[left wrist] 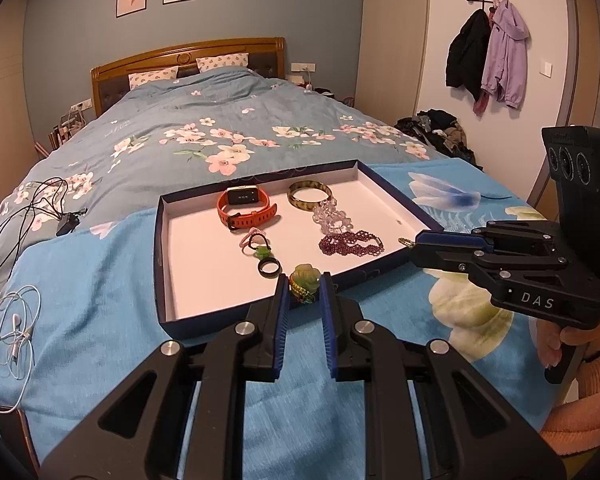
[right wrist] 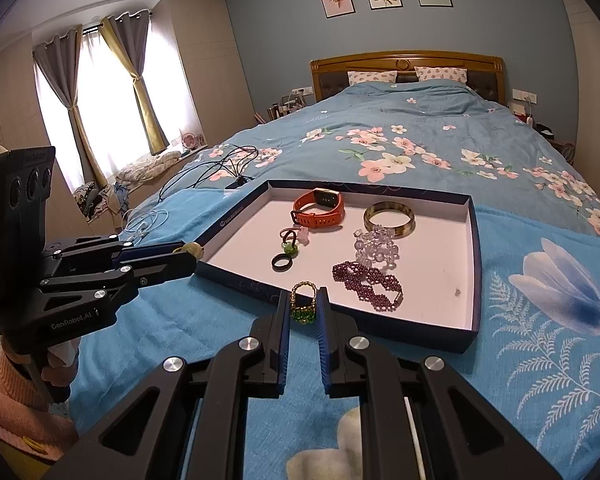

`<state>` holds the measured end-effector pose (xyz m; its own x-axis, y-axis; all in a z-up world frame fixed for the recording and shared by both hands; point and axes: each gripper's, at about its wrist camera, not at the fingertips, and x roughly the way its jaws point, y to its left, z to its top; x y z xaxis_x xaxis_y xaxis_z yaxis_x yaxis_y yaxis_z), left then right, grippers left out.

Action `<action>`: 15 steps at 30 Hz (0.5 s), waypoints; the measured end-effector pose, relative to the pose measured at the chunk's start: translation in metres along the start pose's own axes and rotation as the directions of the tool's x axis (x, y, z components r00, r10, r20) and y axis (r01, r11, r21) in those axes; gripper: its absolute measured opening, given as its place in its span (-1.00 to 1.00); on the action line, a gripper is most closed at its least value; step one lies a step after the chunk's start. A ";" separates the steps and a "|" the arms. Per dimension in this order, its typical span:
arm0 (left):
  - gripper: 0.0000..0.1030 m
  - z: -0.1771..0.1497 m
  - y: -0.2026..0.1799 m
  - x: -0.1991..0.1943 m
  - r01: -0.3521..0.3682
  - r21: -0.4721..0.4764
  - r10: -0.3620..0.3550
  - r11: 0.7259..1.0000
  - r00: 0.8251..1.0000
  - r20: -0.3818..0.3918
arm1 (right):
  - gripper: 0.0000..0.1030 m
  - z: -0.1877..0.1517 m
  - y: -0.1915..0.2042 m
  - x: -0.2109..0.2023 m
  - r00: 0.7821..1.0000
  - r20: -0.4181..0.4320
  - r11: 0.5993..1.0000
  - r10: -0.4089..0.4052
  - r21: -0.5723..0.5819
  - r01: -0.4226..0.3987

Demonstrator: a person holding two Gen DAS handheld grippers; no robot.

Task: Organize jewelry
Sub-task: 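Carry the green-stone ring and yellow-green ring over the box lid with both tools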

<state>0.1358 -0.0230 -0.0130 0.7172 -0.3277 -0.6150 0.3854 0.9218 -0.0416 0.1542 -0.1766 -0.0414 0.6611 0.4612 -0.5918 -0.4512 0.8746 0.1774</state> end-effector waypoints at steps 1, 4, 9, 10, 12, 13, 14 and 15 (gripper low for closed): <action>-0.69 0.001 0.000 0.001 0.000 0.000 0.000 1.000 1.000 0.001 | -0.78 0.002 0.000 0.000 1.000 0.000 1.000 0.002 0.001 -0.002; -0.69 0.002 0.000 0.002 -0.002 0.000 0.002 1.000 1.000 0.003 | -0.78 0.003 0.000 0.000 1.000 0.001 1.000 0.000 0.000 0.000; -0.69 0.002 0.001 0.002 -0.002 0.000 0.002 1.000 1.000 0.003 | -0.78 0.007 -0.001 0.002 1.000 0.003 1.000 0.000 -0.001 0.000; -0.69 0.002 0.001 0.002 -0.003 0.000 0.003 1.000 1.000 0.003 | -0.78 0.007 -0.001 0.002 1.000 0.004 1.000 0.000 -0.001 0.000; -0.69 0.004 0.001 0.003 -0.004 -0.001 0.004 1.000 1.000 0.004 | -0.78 0.007 -0.001 0.002 1.000 0.005 1.000 -0.001 0.000 0.001; -0.69 0.003 0.001 0.003 -0.004 -0.001 0.004 1.000 1.000 0.003 | -0.78 0.009 -0.001 0.002 1.000 0.005 1.000 -0.002 0.000 0.002; -0.69 0.003 0.001 0.002 -0.004 -0.001 0.004 1.000 1.000 0.004 | -0.78 0.010 -0.001 0.003 1.000 0.006 1.000 -0.002 -0.001 0.002; -0.69 0.004 0.001 0.003 -0.004 0.000 0.004 1.000 1.000 0.006 | -0.78 0.010 -0.001 0.003 1.000 0.007 1.000 -0.003 -0.002 0.003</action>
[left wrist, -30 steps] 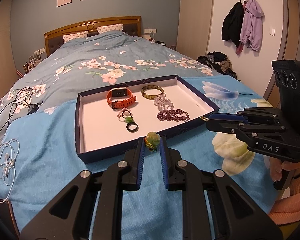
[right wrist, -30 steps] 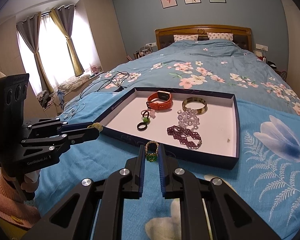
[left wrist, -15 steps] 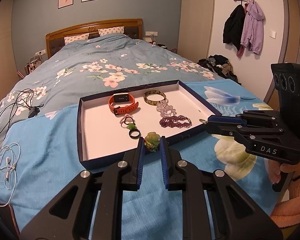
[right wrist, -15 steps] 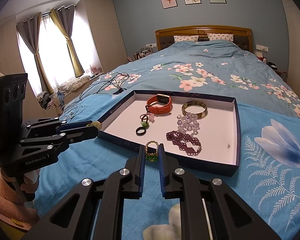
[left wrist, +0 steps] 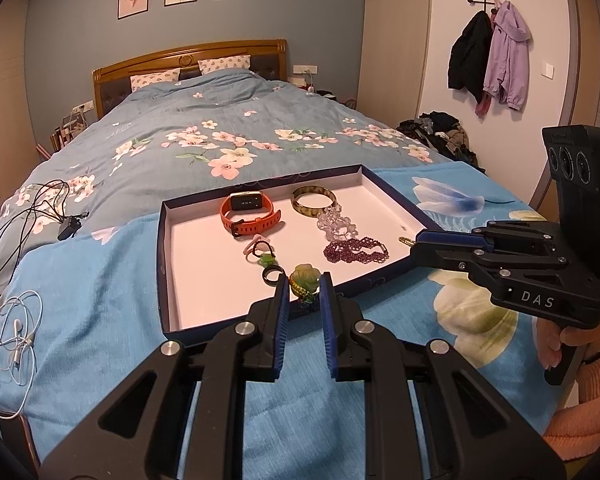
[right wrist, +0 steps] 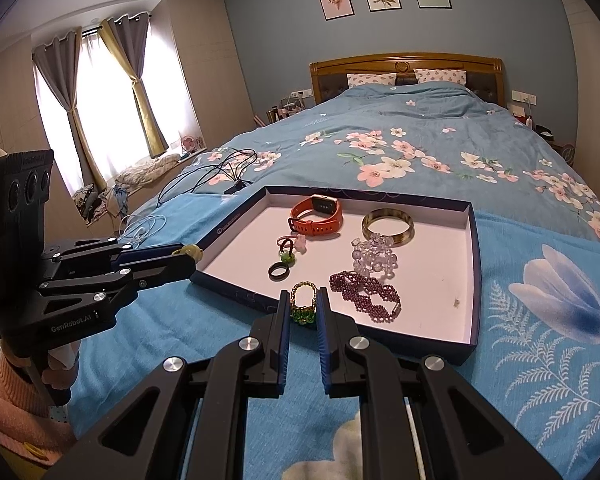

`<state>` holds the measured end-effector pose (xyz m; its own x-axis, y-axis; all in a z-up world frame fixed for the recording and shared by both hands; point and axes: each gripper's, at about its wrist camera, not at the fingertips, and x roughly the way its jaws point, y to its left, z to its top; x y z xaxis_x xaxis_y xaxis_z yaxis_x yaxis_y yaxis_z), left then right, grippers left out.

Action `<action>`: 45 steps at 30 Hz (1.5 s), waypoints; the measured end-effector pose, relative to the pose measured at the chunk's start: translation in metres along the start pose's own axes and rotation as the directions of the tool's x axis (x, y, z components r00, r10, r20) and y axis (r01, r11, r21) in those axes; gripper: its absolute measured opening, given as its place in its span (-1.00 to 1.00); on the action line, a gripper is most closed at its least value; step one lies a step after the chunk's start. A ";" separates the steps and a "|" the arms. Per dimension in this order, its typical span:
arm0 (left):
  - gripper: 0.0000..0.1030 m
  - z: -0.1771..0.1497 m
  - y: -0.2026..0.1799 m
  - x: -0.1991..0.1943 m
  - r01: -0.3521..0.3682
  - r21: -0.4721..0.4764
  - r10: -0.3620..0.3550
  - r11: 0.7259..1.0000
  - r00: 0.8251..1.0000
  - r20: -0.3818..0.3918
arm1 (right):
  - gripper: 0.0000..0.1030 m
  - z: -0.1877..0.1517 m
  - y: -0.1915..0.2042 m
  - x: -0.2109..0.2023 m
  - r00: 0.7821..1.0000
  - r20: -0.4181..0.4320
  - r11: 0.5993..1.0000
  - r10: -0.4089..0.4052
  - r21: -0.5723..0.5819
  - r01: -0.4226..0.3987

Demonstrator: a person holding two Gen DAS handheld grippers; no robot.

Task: Organize jewelry
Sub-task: 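Carry the green-stone ring and yellow-green ring over the box lid with both tools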

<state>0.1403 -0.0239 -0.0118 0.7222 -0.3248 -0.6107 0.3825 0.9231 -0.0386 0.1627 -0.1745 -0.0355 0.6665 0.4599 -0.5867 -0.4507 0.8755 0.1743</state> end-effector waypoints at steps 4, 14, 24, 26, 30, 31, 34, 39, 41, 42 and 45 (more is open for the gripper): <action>-0.69 0.003 0.001 0.001 -0.002 0.000 0.002 1.000 1.000 0.003 | -0.78 0.003 0.000 0.002 1.000 0.003 1.000 -0.001 -0.001 0.001; -0.69 0.007 0.005 0.003 -0.005 0.000 0.005 1.000 1.000 0.005 | -0.78 0.005 -0.001 0.004 1.000 0.004 1.000 -0.002 0.001 0.002; -0.69 0.007 0.005 0.003 -0.006 0.000 0.006 1.000 1.000 0.006 | -0.78 0.005 -0.002 0.004 1.000 0.004 1.000 -0.001 0.001 0.001; -0.69 0.007 0.005 0.002 -0.007 0.000 0.007 1.000 1.000 0.006 | -0.78 0.004 -0.001 0.003 1.000 0.004 1.000 -0.002 0.000 0.002; -0.69 0.008 0.006 0.003 -0.009 0.000 0.009 1.000 1.000 0.007 | -0.78 0.005 -0.001 0.004 1.000 0.006 1.000 -0.004 0.000 0.004; -0.69 0.008 0.006 0.003 -0.010 0.000 0.010 1.000 1.000 0.008 | -0.78 0.005 -0.002 0.003 1.000 0.007 1.000 -0.005 0.002 0.005; -0.69 0.011 0.008 0.005 -0.012 -0.001 0.012 1.000 1.000 0.008 | -0.78 0.007 -0.004 0.005 1.000 0.008 1.000 -0.007 0.002 0.007; -0.69 0.014 0.012 0.006 -0.018 -0.006 0.018 1.000 1.000 0.008 | -0.78 0.012 -0.008 0.009 1.000 0.010 1.000 -0.014 0.002 0.014; -0.69 0.016 0.013 0.008 -0.020 -0.008 0.020 1.000 1.000 0.007 | -0.78 0.014 -0.011 0.011 1.000 0.011 1.000 -0.017 0.001 0.017; -0.69 0.016 0.013 0.009 -0.021 -0.008 0.021 1.000 1.000 0.007 | -0.78 0.013 -0.011 0.011 1.000 0.011 1.000 -0.018 0.001 0.018; -0.69 0.018 0.014 0.012 -0.021 -0.012 0.021 1.000 1.000 0.006 | -0.78 0.015 -0.013 0.015 1.000 0.010 1.000 -0.022 0.000 0.022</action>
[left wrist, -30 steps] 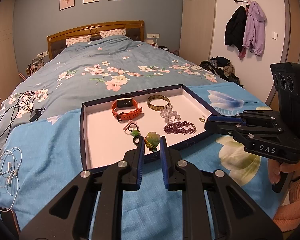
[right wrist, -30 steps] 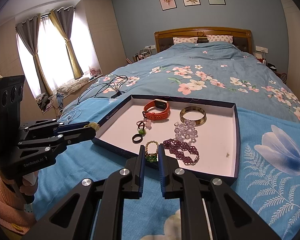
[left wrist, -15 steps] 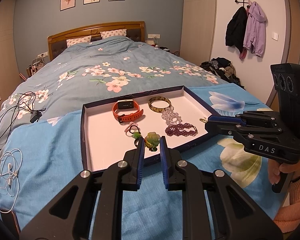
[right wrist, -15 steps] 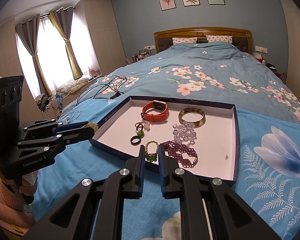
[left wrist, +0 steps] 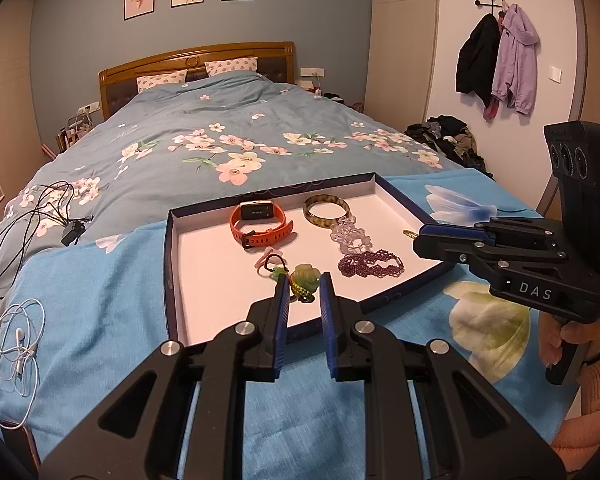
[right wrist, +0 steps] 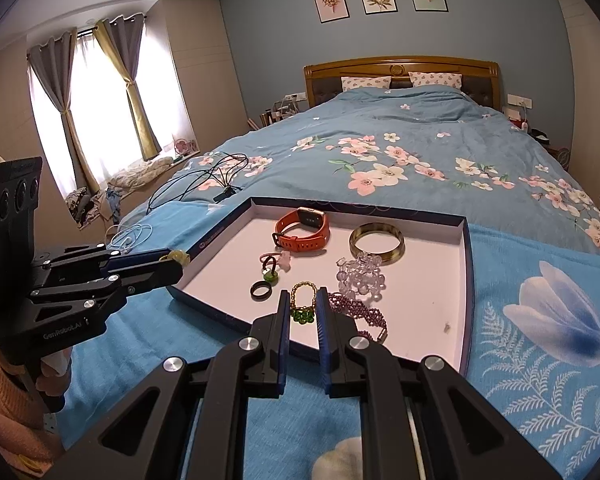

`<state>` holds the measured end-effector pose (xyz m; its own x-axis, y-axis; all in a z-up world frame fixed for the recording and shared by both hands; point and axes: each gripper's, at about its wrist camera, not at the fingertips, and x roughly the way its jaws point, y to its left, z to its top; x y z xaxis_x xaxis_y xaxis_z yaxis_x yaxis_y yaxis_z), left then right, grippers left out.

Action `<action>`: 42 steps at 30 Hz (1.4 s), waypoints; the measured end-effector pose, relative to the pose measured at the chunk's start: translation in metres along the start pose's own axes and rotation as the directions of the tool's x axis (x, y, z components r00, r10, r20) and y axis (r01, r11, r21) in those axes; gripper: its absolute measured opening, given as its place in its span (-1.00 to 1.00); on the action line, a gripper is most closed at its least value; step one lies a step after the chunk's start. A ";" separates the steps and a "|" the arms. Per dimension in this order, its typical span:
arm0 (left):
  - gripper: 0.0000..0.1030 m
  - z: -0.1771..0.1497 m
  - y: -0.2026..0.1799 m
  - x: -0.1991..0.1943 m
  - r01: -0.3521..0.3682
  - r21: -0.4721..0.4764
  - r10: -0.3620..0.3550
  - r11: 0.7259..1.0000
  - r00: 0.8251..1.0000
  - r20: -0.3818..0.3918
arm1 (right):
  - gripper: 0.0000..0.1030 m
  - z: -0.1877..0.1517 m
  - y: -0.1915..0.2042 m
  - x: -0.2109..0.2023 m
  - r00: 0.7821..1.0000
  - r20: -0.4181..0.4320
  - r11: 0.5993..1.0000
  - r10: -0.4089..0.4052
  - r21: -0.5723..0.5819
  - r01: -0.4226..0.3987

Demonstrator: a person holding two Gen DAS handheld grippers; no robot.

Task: Organize jewelry
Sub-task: 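Carry the green-stone ring and yellow-green ring over the box lid with both tools, then lower both tools into the box lid and open them to release the rings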

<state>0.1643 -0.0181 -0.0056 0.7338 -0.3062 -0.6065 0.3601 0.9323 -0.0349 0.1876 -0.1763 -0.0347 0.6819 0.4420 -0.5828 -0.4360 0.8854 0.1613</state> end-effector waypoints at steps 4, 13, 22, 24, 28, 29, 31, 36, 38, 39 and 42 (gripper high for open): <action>-0.69 -0.001 0.000 0.005 0.003 -0.010 -0.003 1.000 1.000 -0.002 | -0.78 0.000 -0.001 0.003 1.000 -0.003 1.000 -0.005 0.002 0.005; -0.69 -0.001 0.003 0.014 -0.003 -0.027 0.003 1.000 1.000 -0.006 | -0.78 0.002 -0.009 0.013 1.000 -0.016 1.000 -0.021 0.014 0.021; -0.69 -0.001 0.006 0.027 -0.016 -0.042 0.015 0.999 1.000 -0.016 | -0.78 0.003 -0.014 0.026 0.999 -0.037 0.999 -0.035 0.018 0.036; -0.69 -0.001 0.007 0.030 -0.019 -0.044 0.018 0.999 1.000 -0.019 | -0.78 0.003 -0.015 0.029 0.998 -0.043 0.999 -0.036 0.019 0.037; -0.69 -0.001 0.007 0.037 -0.024 -0.048 0.023 0.999 0.999 -0.030 | -0.78 0.002 -0.018 0.031 0.998 -0.053 0.999 -0.042 0.020 0.043; -0.69 -0.002 0.007 0.039 -0.023 -0.050 0.022 0.998 0.999 -0.033 | -0.78 0.001 -0.017 0.032 0.998 -0.054 0.999 -0.044 0.020 0.045; -0.69 -0.002 0.008 0.043 -0.024 -0.056 0.022 0.998 0.999 -0.040 | -0.78 0.002 -0.018 0.035 0.997 -0.062 0.999 -0.046 0.023 0.048; -0.69 -0.003 0.009 0.050 -0.021 -0.064 0.017 0.998 0.998 -0.054 | -0.78 0.001 -0.020 0.040 0.996 -0.075 0.998 -0.052 0.025 0.054; -0.69 -0.003 0.008 0.052 -0.022 -0.066 0.018 0.998 0.998 -0.057 | -0.78 0.000 -0.020 0.042 0.995 -0.079 0.998 -0.054 0.026 0.056; -0.69 -0.003 0.008 0.053 -0.020 -0.066 0.017 0.998 0.998 -0.057 | -0.78 0.001 -0.020 0.043 0.995 -0.081 0.998 -0.054 0.027 0.057; -0.69 -0.003 0.008 0.055 -0.021 -0.066 0.017 0.998 0.998 -0.058 | -0.78 0.001 -0.021 0.043 0.995 -0.083 0.998 -0.057 0.029 0.060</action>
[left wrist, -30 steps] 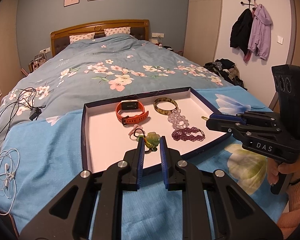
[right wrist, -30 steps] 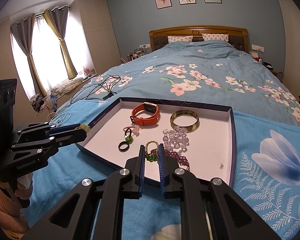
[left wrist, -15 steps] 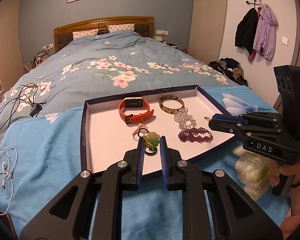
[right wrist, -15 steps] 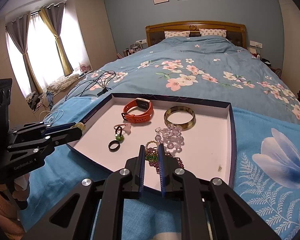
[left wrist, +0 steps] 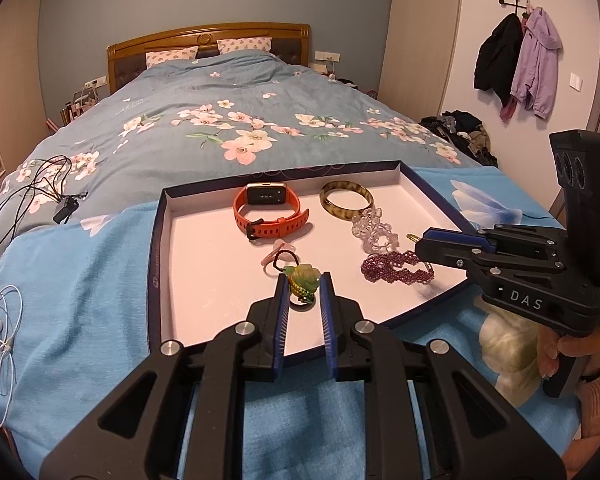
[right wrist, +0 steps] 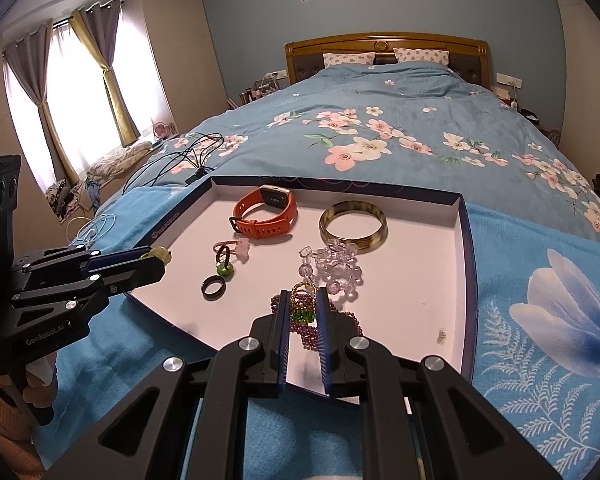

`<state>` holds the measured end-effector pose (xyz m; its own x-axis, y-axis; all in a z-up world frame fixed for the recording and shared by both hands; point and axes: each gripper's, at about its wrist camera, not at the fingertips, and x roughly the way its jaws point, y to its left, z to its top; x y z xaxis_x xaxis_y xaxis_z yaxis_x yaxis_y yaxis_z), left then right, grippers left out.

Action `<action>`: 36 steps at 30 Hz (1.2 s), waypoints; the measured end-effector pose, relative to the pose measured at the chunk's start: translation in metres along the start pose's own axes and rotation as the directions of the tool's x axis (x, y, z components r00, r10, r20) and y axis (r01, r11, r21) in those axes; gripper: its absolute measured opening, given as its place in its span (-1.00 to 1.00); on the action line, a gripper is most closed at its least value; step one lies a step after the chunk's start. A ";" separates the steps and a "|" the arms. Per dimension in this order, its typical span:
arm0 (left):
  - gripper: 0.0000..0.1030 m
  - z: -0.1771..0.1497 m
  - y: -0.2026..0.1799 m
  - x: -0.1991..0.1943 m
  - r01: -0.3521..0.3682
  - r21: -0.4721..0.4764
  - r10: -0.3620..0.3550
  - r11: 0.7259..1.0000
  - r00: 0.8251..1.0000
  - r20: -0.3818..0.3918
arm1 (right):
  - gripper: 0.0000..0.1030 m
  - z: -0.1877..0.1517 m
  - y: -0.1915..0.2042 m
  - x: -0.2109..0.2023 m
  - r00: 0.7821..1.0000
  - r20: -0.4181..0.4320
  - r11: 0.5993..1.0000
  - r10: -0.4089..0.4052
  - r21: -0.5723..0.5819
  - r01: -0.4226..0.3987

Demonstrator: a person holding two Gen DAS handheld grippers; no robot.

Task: Organize jewelry
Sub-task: 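Lower both tools into the box lid and open them to release the rings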

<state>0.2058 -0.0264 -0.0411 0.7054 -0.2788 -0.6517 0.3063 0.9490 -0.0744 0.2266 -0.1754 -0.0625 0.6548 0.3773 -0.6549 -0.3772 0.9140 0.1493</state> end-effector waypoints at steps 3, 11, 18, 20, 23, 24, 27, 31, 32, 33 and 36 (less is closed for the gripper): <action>-0.69 0.000 0.000 0.000 0.000 -0.002 0.000 1.000 1.000 -0.001 | -0.78 0.001 0.000 0.001 1.000 -0.002 1.000 -0.002 0.001 0.002; -0.69 -0.002 -0.002 0.009 -0.002 -0.004 0.002 1.000 1.000 -0.015 | -0.78 0.000 0.000 0.006 1.000 -0.015 1.000 -0.011 -0.001 0.011; -0.69 -0.005 0.000 0.018 -0.005 -0.013 0.004 1.000 0.999 -0.040 | -0.78 0.001 0.000 0.013 0.999 -0.031 1.000 -0.024 -0.001 0.024; -0.69 -0.006 0.001 0.021 -0.001 -0.018 0.001 1.000 0.999 -0.048 | -0.78 0.001 0.000 0.014 0.999 -0.035 1.000 -0.027 -0.003 0.027; -0.69 -0.007 0.002 0.026 -0.003 -0.022 0.001 1.000 0.998 -0.066 | -0.77 0.001 0.000 0.016 0.999 -0.044 0.999 -0.032 0.001 0.032; -0.69 -0.008 0.003 0.027 -0.002 -0.023 0.000 1.000 0.998 -0.070 | -0.77 0.001 0.000 0.017 0.998 -0.047 0.999 -0.033 0.002 0.034; -0.69 -0.009 0.004 0.030 -0.001 -0.033 -0.001 0.999 0.997 -0.078 | -0.72 0.001 0.000 0.018 0.998 -0.053 0.999 -0.038 0.001 0.038; -0.69 -0.010 0.004 0.029 0.000 -0.031 -0.002 1.000 0.997 -0.076 | -0.69 0.000 -0.002 0.018 0.998 -0.049 0.999 -0.045 0.012 0.046; -0.69 -0.010 0.004 0.029 0.002 -0.031 -0.004 1.000 0.997 -0.072 | -0.66 0.000 -0.002 0.017 0.998 -0.047 0.999 -0.045 0.014 0.046; -0.64 -0.010 0.004 0.028 0.001 -0.032 -0.004 0.999 0.998 -0.068 | -0.61 -0.001 -0.003 0.016 0.998 -0.045 0.999 -0.045 0.016 0.046; -0.26 -0.010 0.006 0.020 -0.008 -0.038 0.006 0.999 0.999 -0.048 | -0.47 -0.002 -0.002 0.011 0.998 -0.037 0.999 -0.042 0.020 0.043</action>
<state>0.2154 -0.0250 -0.0623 0.6754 -0.2656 -0.6880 0.2762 0.9561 -0.0979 0.2328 -0.1735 -0.0714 0.6457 0.3327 -0.6873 -0.3356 0.9321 0.1359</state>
